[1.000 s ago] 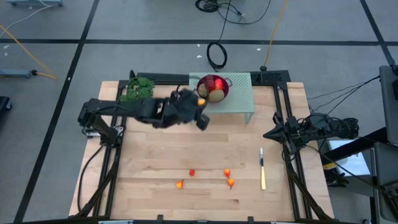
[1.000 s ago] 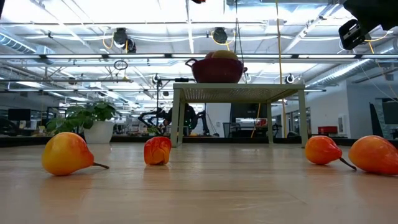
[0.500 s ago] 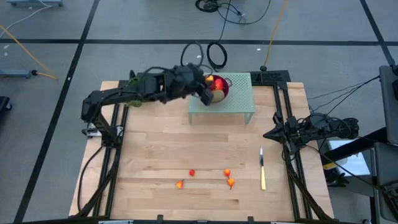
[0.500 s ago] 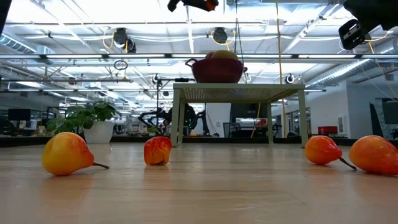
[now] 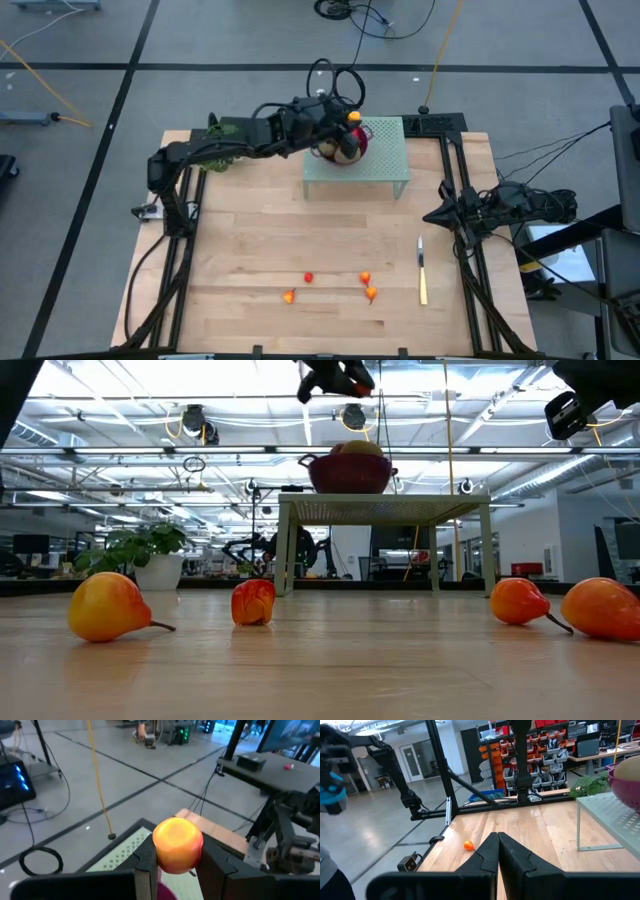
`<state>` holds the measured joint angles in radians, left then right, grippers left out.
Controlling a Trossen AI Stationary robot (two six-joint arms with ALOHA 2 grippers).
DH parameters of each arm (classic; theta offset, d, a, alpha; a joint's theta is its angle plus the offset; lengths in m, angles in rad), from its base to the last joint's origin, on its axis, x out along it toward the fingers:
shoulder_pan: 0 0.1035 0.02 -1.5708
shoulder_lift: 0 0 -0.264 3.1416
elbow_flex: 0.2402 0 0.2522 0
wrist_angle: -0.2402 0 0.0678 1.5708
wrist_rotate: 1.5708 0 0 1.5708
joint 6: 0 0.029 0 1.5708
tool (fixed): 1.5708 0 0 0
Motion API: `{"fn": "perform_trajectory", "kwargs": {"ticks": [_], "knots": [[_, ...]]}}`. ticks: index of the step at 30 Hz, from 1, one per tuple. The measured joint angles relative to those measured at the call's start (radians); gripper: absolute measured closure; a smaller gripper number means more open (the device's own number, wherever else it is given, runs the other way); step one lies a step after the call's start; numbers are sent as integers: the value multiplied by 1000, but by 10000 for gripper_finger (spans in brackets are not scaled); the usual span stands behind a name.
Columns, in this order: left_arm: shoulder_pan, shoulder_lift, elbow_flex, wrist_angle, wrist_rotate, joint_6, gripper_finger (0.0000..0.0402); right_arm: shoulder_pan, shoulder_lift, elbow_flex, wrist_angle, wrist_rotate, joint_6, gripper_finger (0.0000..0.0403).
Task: Pick & Place Fruit
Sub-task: Put the pear into the strainer bowl
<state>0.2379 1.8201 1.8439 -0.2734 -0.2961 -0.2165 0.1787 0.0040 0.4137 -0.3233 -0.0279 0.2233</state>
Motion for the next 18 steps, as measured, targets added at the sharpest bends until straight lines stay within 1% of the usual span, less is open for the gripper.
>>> {"fn": "perform_trajectory", "kwargs": {"ticks": [2,6,13,18], "knots": [[2,22,0,50,10,1,314,0,0,0,4,1,0,399],[3,57,0,58,14,12,314,0,0,0,3,0,0,399],[2,108,0,66,7,124,314,0,0,0,4,1,0,399],[2,124,0,57,7,136,314,0,0,0,3,0,0,399]]}}
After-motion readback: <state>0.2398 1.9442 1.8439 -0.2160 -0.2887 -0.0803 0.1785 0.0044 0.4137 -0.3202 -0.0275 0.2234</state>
